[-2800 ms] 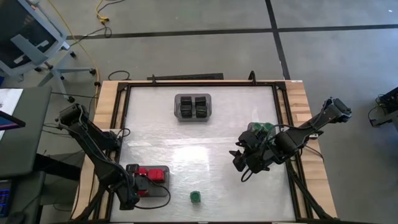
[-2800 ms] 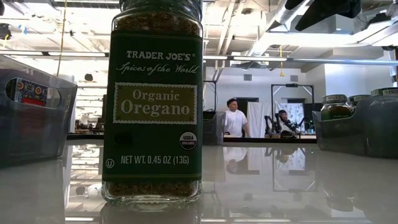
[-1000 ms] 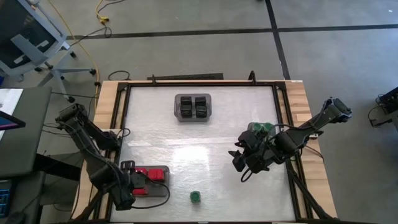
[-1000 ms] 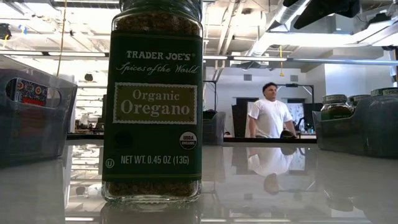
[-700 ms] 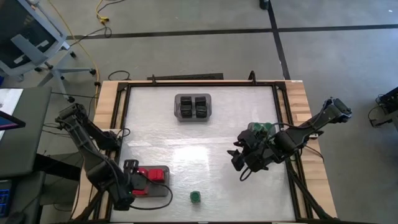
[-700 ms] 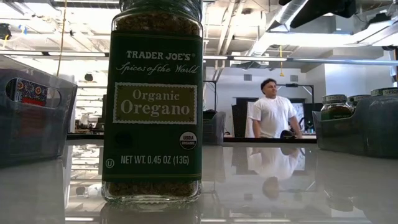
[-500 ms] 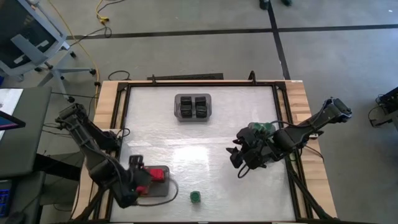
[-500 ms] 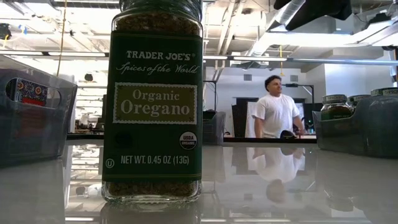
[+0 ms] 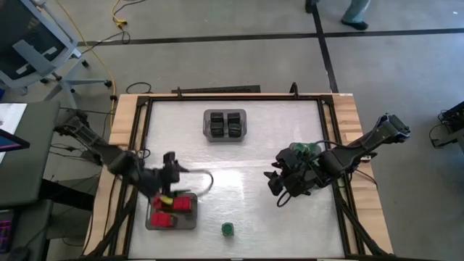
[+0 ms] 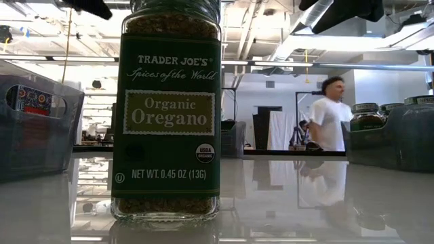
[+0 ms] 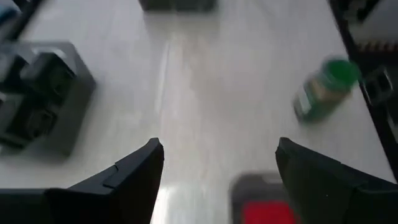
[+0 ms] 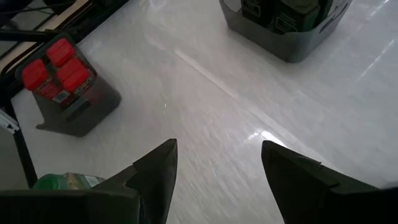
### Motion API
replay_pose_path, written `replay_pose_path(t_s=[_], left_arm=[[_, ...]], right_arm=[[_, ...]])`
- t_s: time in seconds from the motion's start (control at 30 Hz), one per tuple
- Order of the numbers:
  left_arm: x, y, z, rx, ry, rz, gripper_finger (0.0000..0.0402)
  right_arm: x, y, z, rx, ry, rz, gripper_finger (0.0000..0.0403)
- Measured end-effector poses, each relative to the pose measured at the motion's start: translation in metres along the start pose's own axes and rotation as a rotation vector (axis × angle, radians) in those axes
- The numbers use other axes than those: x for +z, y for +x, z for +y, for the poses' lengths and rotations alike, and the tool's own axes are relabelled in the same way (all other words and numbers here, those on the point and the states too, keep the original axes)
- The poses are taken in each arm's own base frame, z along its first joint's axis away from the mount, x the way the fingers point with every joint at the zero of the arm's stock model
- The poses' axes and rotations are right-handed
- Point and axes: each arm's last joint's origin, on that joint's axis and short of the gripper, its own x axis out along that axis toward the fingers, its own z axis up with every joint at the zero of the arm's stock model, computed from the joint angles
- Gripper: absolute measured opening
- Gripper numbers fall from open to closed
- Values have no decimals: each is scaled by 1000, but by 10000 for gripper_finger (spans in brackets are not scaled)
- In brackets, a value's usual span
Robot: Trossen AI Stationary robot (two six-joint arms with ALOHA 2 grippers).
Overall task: Sort spices by type
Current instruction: Put the green seasoning bottle into the middle right black transparent bin
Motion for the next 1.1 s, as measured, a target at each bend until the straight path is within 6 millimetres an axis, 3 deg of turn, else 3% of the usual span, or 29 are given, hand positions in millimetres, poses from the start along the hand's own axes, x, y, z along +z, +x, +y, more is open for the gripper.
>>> replay_pose_path(t_s=[0.27,0.47,0.93,1.1], left_arm=[[-41,4,66,-5,-76,-374,298],[-83,7,96,-16,-133,-563,298],[-149,6,115,29,-224,-788,298],[-157,17,114,32,-265,-763,298]], right_arm=[[3,2,-1,-5,14,-7,260],[5,3,-2,-10,19,-9,260],[6,4,-1,-2,33,-17,261],[7,4,-1,7,37,-12,261]])
